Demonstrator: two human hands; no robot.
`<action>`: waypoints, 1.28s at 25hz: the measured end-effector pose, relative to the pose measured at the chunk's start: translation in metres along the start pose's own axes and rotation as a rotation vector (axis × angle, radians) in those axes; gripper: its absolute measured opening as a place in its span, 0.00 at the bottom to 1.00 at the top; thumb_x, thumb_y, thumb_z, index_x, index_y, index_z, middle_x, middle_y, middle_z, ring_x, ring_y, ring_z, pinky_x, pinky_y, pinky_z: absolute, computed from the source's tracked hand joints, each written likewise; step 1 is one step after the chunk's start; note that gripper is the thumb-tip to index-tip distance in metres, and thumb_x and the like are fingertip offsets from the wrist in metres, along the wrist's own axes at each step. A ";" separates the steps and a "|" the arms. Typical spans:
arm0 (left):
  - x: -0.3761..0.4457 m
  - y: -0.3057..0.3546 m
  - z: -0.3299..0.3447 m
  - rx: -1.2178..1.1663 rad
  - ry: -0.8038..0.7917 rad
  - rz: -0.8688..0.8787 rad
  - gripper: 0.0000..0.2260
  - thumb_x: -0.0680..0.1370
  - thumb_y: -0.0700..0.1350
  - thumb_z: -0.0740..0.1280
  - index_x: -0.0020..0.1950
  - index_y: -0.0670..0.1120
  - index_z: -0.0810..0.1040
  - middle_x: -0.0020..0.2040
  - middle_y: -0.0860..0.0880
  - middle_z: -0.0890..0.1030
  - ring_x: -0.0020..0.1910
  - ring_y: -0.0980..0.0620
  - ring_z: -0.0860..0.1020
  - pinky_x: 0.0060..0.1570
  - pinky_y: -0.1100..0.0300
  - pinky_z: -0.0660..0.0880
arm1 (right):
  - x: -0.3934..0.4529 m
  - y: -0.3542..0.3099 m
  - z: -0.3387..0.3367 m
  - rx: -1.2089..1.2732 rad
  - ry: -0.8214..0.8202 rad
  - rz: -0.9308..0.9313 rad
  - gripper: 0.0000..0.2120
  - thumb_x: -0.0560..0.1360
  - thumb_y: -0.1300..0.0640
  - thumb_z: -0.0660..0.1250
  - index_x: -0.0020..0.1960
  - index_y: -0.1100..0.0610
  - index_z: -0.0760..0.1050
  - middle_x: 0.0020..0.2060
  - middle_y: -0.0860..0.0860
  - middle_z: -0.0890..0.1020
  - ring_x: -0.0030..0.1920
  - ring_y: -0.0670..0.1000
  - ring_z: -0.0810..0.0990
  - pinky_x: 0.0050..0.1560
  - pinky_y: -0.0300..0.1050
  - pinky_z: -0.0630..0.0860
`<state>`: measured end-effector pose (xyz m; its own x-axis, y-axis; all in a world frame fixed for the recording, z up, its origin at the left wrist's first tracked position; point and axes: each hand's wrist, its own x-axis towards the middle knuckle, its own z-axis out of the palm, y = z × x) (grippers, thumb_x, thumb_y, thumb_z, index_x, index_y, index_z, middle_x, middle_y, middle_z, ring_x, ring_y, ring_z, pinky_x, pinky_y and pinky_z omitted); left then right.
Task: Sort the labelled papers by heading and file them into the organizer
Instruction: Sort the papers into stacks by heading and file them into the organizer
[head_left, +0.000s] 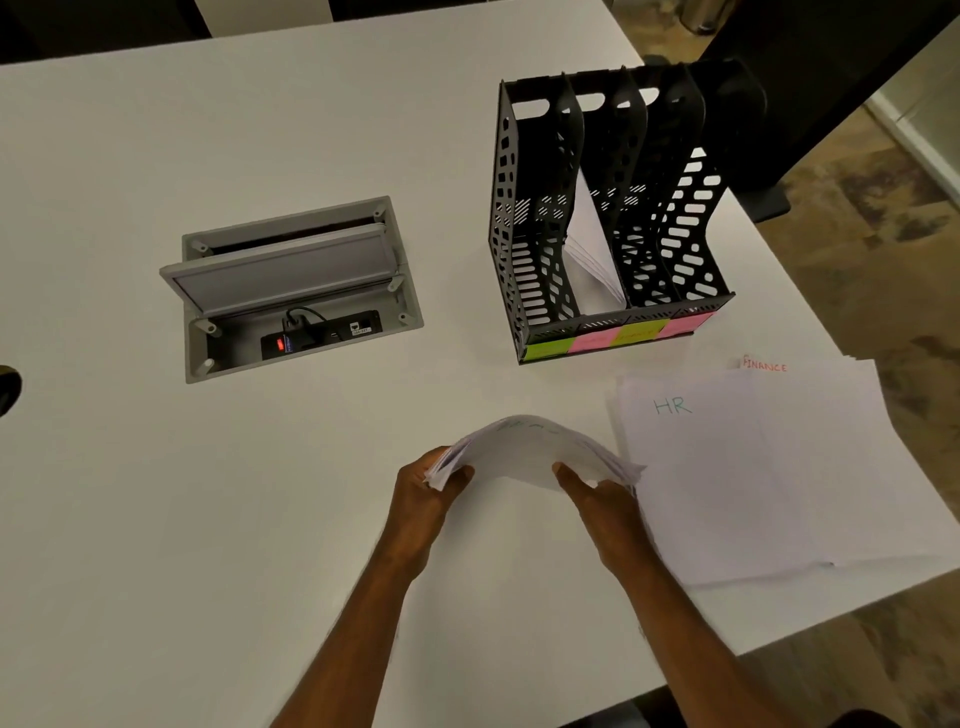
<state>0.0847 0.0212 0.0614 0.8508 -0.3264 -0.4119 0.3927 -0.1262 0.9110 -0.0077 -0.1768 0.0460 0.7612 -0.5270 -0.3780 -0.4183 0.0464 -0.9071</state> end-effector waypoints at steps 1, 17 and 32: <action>0.000 -0.001 0.002 -0.001 0.011 -0.019 0.21 0.78 0.38 0.70 0.50 0.68 0.84 0.49 0.62 0.86 0.51 0.62 0.83 0.49 0.68 0.79 | 0.001 0.002 -0.001 0.000 0.002 -0.021 0.08 0.75 0.55 0.73 0.52 0.44 0.83 0.42 0.38 0.85 0.45 0.38 0.82 0.44 0.29 0.76; 0.057 0.038 0.091 -0.136 0.006 -0.043 0.05 0.78 0.47 0.71 0.52 0.55 0.86 0.51 0.50 0.88 0.50 0.48 0.85 0.47 0.58 0.82 | 0.033 -0.012 -0.094 -0.396 0.063 -0.092 0.07 0.81 0.60 0.66 0.56 0.60 0.81 0.43 0.39 0.81 0.40 0.37 0.78 0.41 0.19 0.69; 0.152 0.025 0.174 1.114 0.023 0.436 0.30 0.80 0.47 0.67 0.80 0.45 0.61 0.80 0.45 0.62 0.81 0.44 0.56 0.79 0.47 0.53 | 0.195 -0.131 -0.196 -0.042 0.840 -0.452 0.19 0.80 0.59 0.66 0.64 0.72 0.73 0.57 0.50 0.75 0.61 0.41 0.74 0.58 0.19 0.63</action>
<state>0.1629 -0.1942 0.0255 0.8476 -0.5279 -0.0542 -0.4393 -0.7552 0.4865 0.0985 -0.4523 0.1270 0.2572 -0.9255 0.2779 -0.2019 -0.3327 -0.9211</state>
